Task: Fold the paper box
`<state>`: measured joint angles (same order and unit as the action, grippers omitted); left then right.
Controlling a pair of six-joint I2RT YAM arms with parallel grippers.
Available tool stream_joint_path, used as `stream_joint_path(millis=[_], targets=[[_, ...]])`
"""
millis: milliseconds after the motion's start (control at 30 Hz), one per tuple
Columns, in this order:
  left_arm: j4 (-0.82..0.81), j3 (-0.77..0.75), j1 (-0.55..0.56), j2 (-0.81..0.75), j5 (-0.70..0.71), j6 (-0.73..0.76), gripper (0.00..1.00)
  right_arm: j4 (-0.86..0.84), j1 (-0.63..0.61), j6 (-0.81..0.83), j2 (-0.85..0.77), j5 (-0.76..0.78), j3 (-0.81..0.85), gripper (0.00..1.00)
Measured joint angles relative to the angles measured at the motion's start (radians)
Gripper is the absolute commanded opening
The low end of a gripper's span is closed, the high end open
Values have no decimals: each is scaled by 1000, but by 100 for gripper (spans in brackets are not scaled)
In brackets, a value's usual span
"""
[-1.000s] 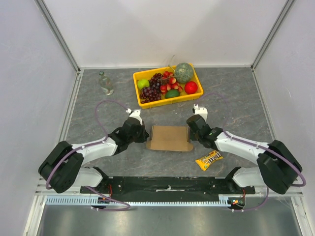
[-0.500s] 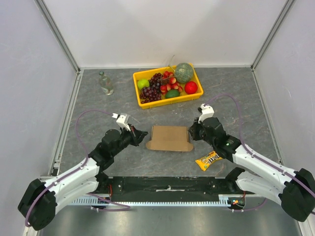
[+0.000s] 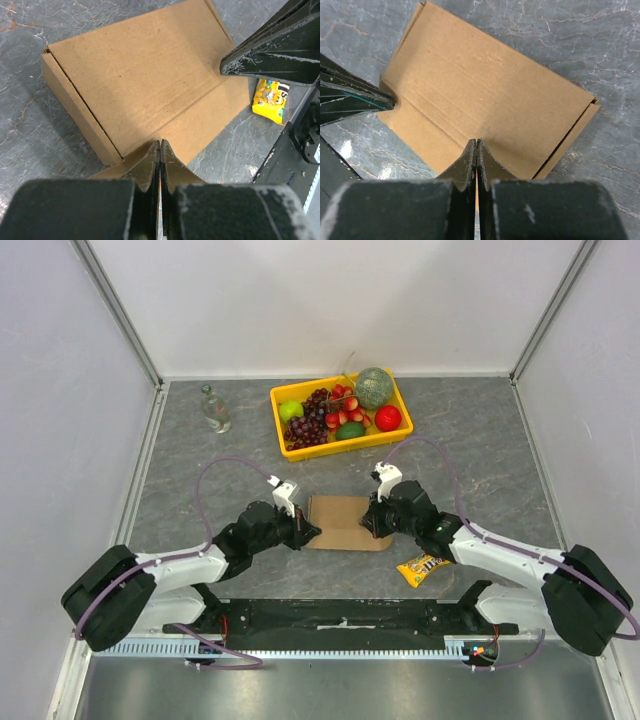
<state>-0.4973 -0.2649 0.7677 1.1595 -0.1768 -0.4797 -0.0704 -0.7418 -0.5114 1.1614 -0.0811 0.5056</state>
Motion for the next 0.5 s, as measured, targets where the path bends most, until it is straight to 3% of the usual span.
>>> stream_joint_path(millis=[233, 300, 367, 400, 467, 500], targets=[[-26, -8, 8, 36, 13, 4, 2, 29, -18, 12, 35, 32, 8, 0], [-5, -9, 8, 17, 27, 8, 2, 50, -20, 14, 15, 58, 8, 10], [29, -10, 8, -30, 52, 11, 6, 98, -21, 14, -34, 109, 14, 33], [58, -11, 8, -76, 81, 14, 15, 130, -22, 14, -71, 154, 21, 51], [100, -13, 8, -159, 136, 16, 43, 174, -21, 6, -158, 245, 30, 85], [118, -13, 8, -206, 167, 19, 48, 189, -21, 5, -211, 291, 31, 97]])
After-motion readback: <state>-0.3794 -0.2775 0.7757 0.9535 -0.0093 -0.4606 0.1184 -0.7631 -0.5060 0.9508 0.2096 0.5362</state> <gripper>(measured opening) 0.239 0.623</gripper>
